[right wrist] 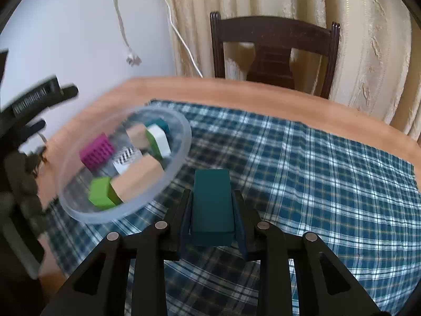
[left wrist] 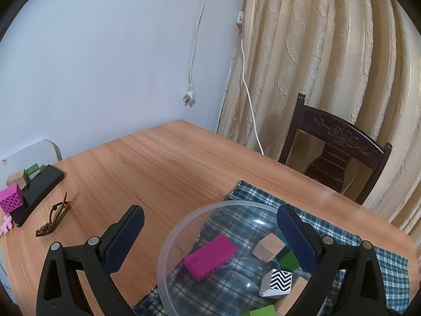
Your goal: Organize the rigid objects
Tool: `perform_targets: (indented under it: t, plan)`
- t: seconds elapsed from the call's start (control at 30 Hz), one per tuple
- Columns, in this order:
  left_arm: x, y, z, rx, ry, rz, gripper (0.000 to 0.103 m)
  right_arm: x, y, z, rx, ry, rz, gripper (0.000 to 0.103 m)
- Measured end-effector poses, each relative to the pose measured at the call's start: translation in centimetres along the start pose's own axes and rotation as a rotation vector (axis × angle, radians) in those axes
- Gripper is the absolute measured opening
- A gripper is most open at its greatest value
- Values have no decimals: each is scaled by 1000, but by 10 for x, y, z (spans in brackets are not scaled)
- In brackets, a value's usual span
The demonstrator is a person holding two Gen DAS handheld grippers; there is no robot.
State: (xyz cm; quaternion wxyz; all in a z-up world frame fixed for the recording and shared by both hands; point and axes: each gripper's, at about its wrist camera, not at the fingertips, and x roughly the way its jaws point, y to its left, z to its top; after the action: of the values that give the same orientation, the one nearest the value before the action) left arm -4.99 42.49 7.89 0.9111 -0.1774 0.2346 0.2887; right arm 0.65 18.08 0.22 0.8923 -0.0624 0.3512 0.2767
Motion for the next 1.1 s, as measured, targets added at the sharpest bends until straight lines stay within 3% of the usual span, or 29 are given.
perform_targets:
  t: [0.37, 0.77, 1.03, 1.07, 1.1]
  plan:
    - [-1, 2, 1, -12, -5, 2, 103, -16, 29, 30, 11, -57, 133, 31]
    - [0, 8, 4, -36, -11, 11, 102, 3, 69, 56, 33, -87, 288, 33]
    - [-1, 8, 3, -26, -18, 20, 103, 17, 53, 43, 64, -38, 254, 34]
    - [-1, 7, 3, -22, -21, 24, 103, 17, 50, 42, 67, -35, 244, 35]
    - [-1, 7, 3, -20, -21, 26, 103, 17, 48, 41, 68, -34, 235, 45]
